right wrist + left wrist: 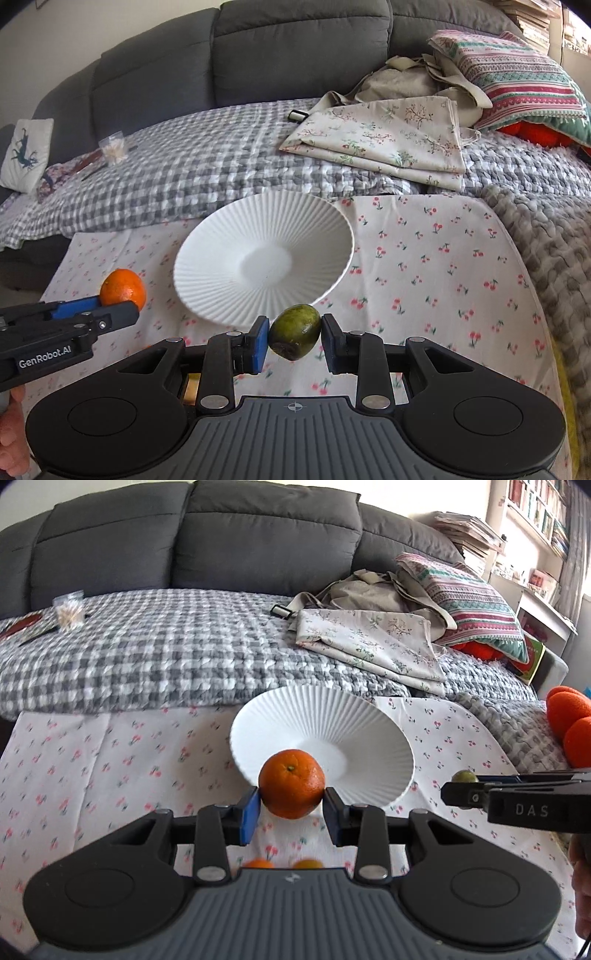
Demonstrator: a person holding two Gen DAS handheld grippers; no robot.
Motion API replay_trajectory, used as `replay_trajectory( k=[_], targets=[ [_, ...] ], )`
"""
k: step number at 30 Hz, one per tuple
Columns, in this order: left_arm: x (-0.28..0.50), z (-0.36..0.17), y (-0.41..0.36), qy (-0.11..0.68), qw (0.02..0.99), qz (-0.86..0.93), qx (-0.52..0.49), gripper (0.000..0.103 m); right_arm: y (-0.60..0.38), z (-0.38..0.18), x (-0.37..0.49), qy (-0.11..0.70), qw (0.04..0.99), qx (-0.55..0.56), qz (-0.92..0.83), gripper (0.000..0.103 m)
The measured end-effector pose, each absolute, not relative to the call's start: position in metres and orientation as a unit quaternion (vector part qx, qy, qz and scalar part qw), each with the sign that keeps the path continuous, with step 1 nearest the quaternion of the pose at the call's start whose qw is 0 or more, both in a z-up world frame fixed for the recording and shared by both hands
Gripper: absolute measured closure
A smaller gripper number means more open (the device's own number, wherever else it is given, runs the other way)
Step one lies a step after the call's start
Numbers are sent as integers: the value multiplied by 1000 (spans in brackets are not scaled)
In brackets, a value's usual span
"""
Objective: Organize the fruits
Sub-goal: 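Carry both fruits over the white bowl and open both tools to drop them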
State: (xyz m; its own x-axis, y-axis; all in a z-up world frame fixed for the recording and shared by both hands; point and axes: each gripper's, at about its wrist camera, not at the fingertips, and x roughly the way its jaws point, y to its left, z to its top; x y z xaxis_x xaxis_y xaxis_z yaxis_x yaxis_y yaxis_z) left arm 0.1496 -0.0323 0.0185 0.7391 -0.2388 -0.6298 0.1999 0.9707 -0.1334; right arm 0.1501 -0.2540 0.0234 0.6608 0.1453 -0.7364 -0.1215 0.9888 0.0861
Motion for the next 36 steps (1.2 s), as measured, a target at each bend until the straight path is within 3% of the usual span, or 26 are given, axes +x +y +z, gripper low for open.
replay_trajectory(
  k=[27, 32, 36],
  targets=[
    [214, -37, -64, 357, 922, -146, 41, 66, -236, -30, 215, 411, 907, -1, 94, 73],
    [211, -27, -59, 352, 924, -144, 27, 55, -241, -21, 212, 405, 910, 9, 89, 71],
    [206, -17, -53, 346, 927, -141, 20, 51, -251, -9, 207, 398, 913, 29, 83, 65]
  ],
)
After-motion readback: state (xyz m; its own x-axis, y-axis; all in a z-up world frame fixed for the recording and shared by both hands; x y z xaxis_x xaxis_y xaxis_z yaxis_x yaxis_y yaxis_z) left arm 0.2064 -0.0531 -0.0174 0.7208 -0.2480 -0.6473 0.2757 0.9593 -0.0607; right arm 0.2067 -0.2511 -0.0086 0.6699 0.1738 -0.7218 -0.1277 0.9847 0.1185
